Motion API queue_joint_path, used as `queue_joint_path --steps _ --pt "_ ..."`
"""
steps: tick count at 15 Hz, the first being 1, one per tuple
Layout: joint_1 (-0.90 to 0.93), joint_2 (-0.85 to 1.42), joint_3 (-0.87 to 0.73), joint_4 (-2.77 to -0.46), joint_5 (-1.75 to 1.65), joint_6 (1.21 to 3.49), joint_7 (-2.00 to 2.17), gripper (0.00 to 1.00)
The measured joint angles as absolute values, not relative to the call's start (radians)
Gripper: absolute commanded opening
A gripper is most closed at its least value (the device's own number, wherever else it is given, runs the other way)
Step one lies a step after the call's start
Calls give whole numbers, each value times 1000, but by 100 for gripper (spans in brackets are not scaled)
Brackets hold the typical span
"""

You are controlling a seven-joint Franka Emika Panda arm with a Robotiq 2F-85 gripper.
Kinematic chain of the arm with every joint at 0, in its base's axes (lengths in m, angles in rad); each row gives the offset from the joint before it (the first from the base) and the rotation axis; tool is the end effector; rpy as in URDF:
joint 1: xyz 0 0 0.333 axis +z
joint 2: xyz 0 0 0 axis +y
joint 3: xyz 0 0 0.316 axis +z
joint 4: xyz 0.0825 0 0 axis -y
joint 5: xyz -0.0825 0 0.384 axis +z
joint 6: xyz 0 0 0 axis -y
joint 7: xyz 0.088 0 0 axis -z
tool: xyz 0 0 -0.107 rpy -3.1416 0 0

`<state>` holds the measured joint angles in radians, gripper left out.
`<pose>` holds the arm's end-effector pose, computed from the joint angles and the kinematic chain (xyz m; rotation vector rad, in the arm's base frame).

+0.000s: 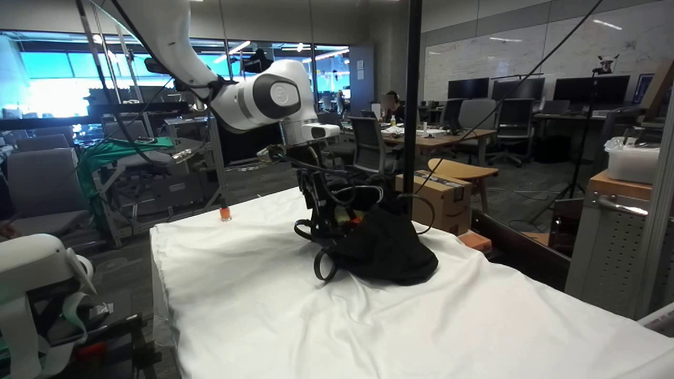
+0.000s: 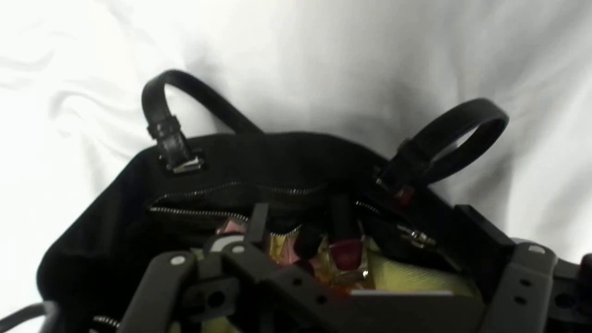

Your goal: Pick up the nail polish and put them in the bag

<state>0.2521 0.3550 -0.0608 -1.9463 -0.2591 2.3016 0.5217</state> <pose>0.6063 0.1136 0.2999 2.9304 -0.2247 0.1094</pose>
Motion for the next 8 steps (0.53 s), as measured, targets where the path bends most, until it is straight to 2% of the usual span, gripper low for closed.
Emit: queue_joint_path --steps 8 --pt "334 214 69 -2141 -277 2238 674 100"
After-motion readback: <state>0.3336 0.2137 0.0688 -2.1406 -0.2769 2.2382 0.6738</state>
